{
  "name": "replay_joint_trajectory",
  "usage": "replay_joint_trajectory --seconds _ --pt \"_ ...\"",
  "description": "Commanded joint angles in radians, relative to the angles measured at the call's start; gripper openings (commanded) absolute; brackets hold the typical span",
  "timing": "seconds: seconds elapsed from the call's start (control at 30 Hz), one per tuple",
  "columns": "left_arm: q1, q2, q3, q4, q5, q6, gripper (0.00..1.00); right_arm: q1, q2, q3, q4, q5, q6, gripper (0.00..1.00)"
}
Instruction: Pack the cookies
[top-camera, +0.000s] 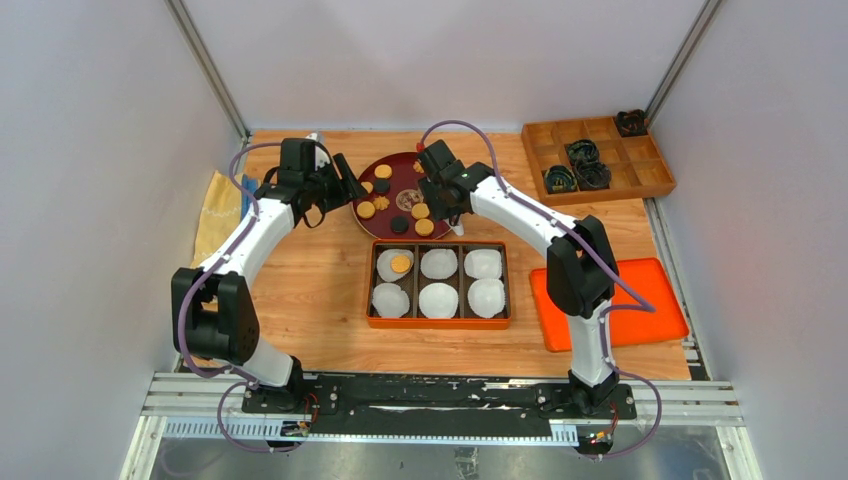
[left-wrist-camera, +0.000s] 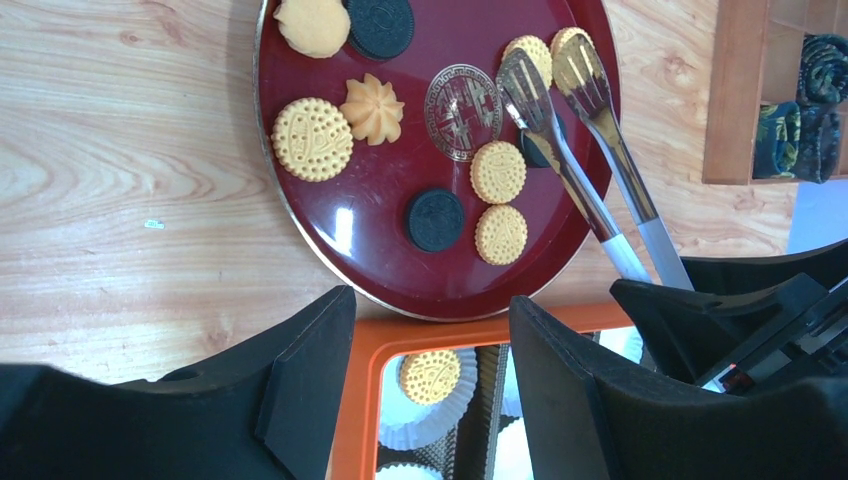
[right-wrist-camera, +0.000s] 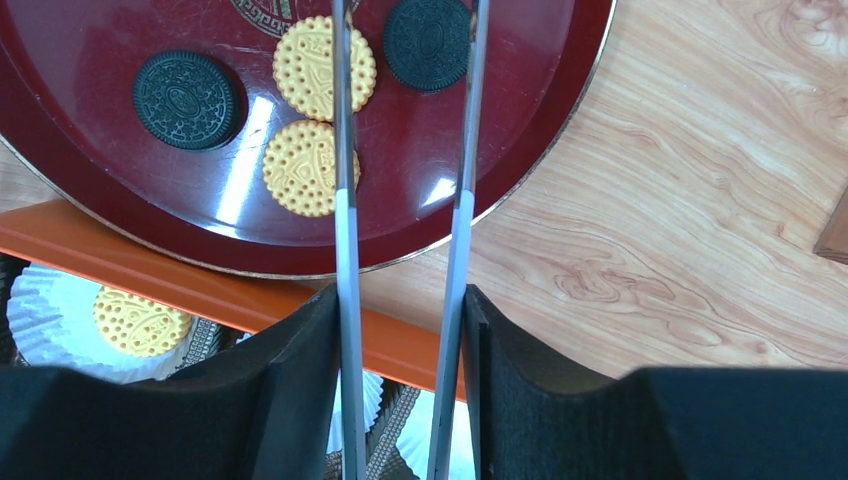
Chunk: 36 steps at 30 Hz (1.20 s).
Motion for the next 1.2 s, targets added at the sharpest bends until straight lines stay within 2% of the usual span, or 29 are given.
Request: replay_joint_trajectory --seconds 0.0,0.2,0.47,1.0,1.17 --pt "0.000 -0.034 0.004 -0.002 0.014 0.000 0.64 -0.011 -0.050 -0.002 -0.024 0.035 0.005 0.48" --pt "0.000 -0.034 0.003 -0.002 0.013 0.002 0.64 -0.014 -0.077 -0.027 -0.025 0.047 -0.001 0.48" --pt "0.000 -0.029 0.004 -0.010 0.006 0.003 0.64 -0.016 -0.034 -0.025 -0.025 -0.012 0.012 0.47" --pt "0.000 -0.019 0.015 -0.012 0.011 0.003 0.64 -0.052 0.076 0.079 -0.027 -0.055 0.031 0.47" --pt "0.000 -0.016 0.014 -0.014 0.005 0.007 0.64 -0.055 0.096 0.097 -0.044 -0.081 0.037 0.41"
